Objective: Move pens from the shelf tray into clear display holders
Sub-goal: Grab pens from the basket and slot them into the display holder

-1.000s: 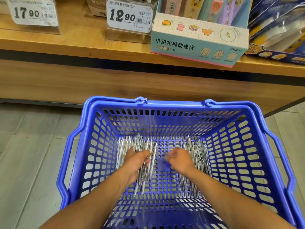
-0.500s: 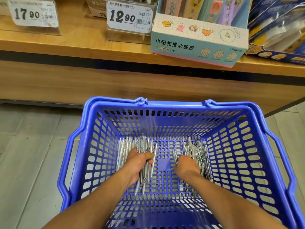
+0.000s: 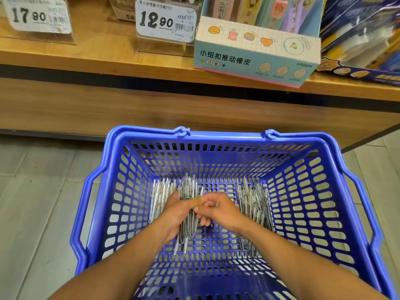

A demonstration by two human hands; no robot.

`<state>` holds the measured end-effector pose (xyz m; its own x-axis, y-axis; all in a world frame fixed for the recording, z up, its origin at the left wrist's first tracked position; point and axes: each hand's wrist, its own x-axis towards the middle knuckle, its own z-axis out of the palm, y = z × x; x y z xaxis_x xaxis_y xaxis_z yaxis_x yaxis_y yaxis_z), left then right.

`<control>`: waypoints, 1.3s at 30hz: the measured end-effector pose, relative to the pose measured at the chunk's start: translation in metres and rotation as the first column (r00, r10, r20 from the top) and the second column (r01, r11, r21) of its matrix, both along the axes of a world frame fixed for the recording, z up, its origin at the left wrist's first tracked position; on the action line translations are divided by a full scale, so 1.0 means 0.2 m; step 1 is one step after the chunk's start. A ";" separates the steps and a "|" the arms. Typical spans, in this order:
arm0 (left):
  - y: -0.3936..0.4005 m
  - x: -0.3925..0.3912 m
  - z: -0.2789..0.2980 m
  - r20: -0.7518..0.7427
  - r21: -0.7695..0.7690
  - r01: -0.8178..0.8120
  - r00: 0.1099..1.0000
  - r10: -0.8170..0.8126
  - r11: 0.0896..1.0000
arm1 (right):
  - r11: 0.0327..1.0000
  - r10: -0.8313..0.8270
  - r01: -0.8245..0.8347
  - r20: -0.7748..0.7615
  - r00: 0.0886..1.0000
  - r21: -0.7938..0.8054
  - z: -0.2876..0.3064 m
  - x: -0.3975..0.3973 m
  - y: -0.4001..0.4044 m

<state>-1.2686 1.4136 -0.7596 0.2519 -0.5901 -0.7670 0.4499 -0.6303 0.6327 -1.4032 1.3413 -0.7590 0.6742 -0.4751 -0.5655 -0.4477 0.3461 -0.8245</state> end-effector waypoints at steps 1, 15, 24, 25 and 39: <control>0.00 0.00 -0.01 0.009 0.011 -0.013 1.000 0.013 1.000 | 1.000 -0.008 0.008 -0.006 1.000 0.025 0.00 -0.01 -0.01; 0.00 0.01 -0.05 0.017 0.085 -0.034 0.999 0.033 0.996 | 0.787 -0.078 -0.519 -0.889 0.451 -0.333 -0.23 -0.19 -0.04; -0.02 0.00 -0.04 0.035 0.067 -0.013 0.999 0.010 0.998 | 0.987 -0.074 -0.002 -0.461 0.884 -0.162 -0.12 -0.10 -0.09; -0.02 0.00 -0.04 0.041 0.062 -0.010 0.999 0.007 0.998 | 0.996 -0.091 0.078 -0.354 0.931 -0.050 -0.08 -0.07 -0.09; -0.02 0.02 -0.03 0.027 0.097 0.078 0.996 -0.080 0.992 | 0.930 -0.297 0.323 -0.159 0.941 0.175 0.03 0.09 -0.19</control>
